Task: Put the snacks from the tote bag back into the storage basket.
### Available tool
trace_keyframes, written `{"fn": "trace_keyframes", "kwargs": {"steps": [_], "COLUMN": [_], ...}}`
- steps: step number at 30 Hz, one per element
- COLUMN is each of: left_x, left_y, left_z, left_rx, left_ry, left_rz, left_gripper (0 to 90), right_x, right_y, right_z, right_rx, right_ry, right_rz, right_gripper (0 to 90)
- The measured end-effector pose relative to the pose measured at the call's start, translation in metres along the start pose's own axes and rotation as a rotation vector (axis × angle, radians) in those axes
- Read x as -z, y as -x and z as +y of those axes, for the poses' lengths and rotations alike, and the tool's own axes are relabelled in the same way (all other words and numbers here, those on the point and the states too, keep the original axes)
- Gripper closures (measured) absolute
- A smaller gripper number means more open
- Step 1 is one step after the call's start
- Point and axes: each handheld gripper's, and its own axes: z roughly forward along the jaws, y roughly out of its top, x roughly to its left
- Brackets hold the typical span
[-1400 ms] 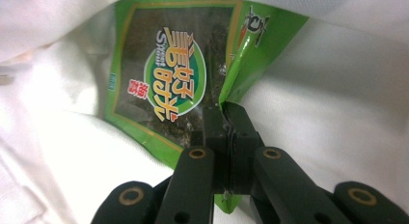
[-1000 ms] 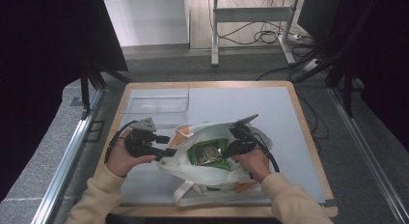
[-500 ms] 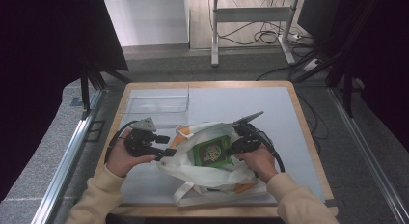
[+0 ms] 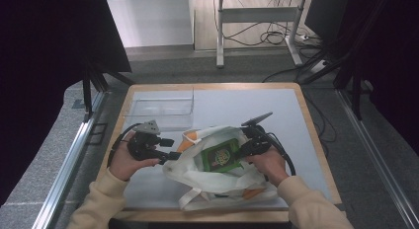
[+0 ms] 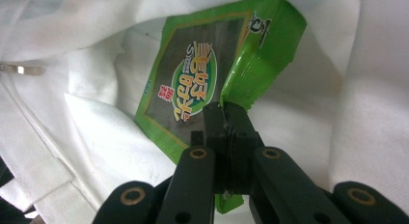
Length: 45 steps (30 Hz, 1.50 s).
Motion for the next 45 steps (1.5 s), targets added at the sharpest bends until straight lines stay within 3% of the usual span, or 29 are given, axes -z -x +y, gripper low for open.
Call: {"fn": "trace_keyframes", "kwargs": {"steps": [8,13,19,26,32,37,45], "left_x": [0.000,0.000,-0.001,-0.001,-0.001,-0.002,-0.005], "left_y": [0.000,0.001,0.000,0.000,0.000,0.000,0.000], "left_z": [0.000,0.000,0.000,0.000,0.000,0.000,0.000], "left_rx": [0.001,0.004,0.007,0.007,0.008,0.002,0.009], "left_ry": [0.003,0.001,0.000,0.002,-0.001,-0.006,-0.013], "left_rz": [0.000,0.000,0.000,-0.002,-0.002,0.000,0.003], "left_gripper": [40.3,40.4,40.4,40.3,40.3,40.3,40.3], "right_x": [0.002,0.012,0.030,0.045,0.068,0.080,0.095], "right_y": [0.005,0.006,0.002,-0.002,-0.001,0.000,0.011], "right_z": [-0.018,-0.023,-0.020,-0.018,-0.017,-0.020,-0.028], "right_rx": [-0.044,-0.041,-0.005,0.039,0.084,0.136,0.158], "right_ry": [0.042,0.083,0.130,0.146,0.188,0.186,0.216], "right_rz": [-0.011,-0.004,-0.007,-0.007,0.000,0.011,0.020], "right_gripper": [88.6,88.6,88.8,89.0,89.2,89.7,89.8]}}
